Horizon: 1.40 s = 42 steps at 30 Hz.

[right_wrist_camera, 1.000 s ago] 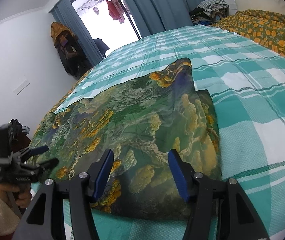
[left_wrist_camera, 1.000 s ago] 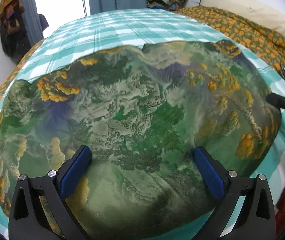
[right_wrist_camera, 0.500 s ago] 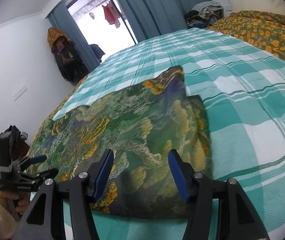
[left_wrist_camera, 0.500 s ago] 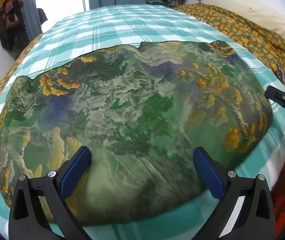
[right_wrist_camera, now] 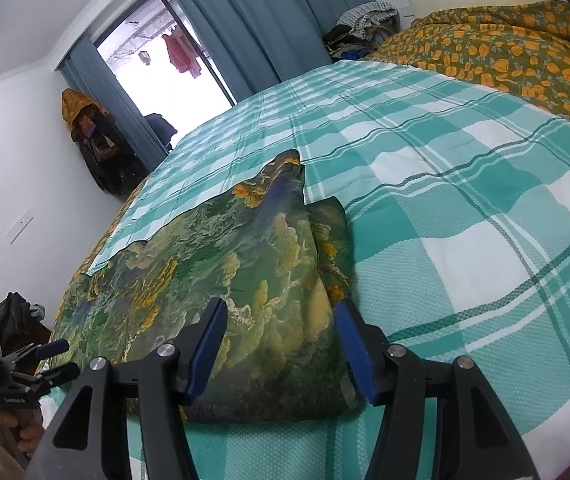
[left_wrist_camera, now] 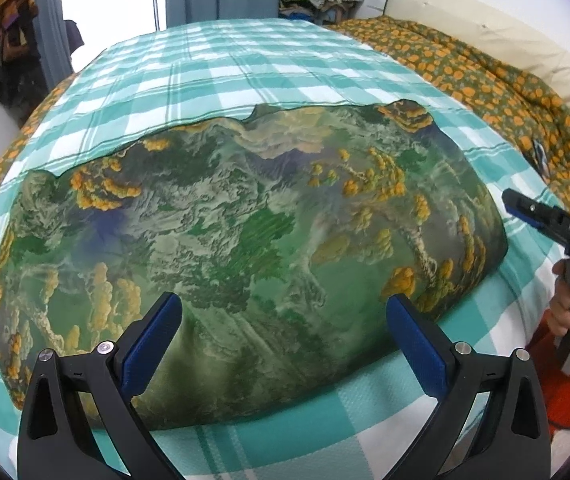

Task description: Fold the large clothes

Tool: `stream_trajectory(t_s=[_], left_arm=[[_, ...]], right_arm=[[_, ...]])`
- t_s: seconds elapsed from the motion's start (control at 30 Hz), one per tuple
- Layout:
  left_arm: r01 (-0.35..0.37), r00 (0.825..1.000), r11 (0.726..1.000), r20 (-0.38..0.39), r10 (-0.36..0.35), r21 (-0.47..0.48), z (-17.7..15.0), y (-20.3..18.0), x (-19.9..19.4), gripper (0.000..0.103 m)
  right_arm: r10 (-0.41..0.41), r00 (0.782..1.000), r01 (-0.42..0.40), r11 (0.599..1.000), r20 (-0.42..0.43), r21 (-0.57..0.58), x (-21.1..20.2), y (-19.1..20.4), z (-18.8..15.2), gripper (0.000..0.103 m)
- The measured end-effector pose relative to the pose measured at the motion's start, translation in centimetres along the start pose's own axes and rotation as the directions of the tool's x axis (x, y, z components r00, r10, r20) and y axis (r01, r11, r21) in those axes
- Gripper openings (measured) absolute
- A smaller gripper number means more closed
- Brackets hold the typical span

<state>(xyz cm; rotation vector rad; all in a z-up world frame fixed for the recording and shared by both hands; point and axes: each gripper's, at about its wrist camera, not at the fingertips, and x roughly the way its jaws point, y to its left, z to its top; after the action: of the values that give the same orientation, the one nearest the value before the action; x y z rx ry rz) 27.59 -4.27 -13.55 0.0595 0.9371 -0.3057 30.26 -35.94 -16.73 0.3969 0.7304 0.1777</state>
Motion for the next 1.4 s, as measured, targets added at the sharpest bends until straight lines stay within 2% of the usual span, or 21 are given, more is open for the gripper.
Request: stream_trajectory(t_s=[0.33, 0.7, 0.77, 0.83, 1.0, 1.2, 1.27, 1.4], left_arm=[[0.016, 1.0, 0.999, -0.001, -0.016, -0.037, 0.9, 0.2, 0.4, 0.102], [0.026, 0.999, 0.995, 0.032, -0.023, -0.095, 3.9, 0.8, 2.7, 0.102], [0.027, 0.999, 0.996, 0.028, -0.024, -0.089, 4.0, 0.7, 3.8, 0.102], [0.024, 1.0, 0.997, 0.01, -0.024, -0.072, 3.8, 0.5, 5.0, 0.102], [-0.01, 1.0, 1.0, -0.01, 0.01, -0.006, 2.6, 0.0, 7.1, 0.102], [-0.011, 1.0, 1.0, 0.0, 0.011, -0.017, 2.4, 0.0, 7.5, 0.102], [-0.008, 1.0, 1.0, -0.003, 0.008, -0.014, 2.4, 0.1, 7.4, 0.103], [-0.005, 1.0, 1.0, -0.006, 0.005, -0.006, 2.4, 0.1, 7.6, 0.102]], right_arm=[[-0.003, 1.0, 0.003, 1.0, 0.002, 0.003, 0.0, -0.1, 0.0, 0.058], [-0.021, 1.0, 0.02, 0.998, 0.01, 0.052, -1.7, -0.9, -0.3, 0.059], [-0.025, 1.0, 0.024, 0.996, 0.007, 0.083, -2.2, -1.4, -0.6, 0.068], [-0.025, 1.0, 0.025, 0.992, -0.002, 0.123, -2.6, -2.0, -1.1, 0.072], [0.049, 0.997, -0.029, 0.963, -0.065, 0.268, -2.5, -3.6, -3.2, 0.076], [0.179, 0.975, -0.115, 0.914, -0.133, 0.388, 1.4, -2.7, -4.3, 0.077], [0.165, 0.968, -0.064, 0.888, -0.186, 0.455, 3.3, -2.7, -4.7, 0.078], [0.138, 0.978, -0.045, 0.87, -0.156, 0.492, 4.6, -1.6, -4.4, 0.082]])
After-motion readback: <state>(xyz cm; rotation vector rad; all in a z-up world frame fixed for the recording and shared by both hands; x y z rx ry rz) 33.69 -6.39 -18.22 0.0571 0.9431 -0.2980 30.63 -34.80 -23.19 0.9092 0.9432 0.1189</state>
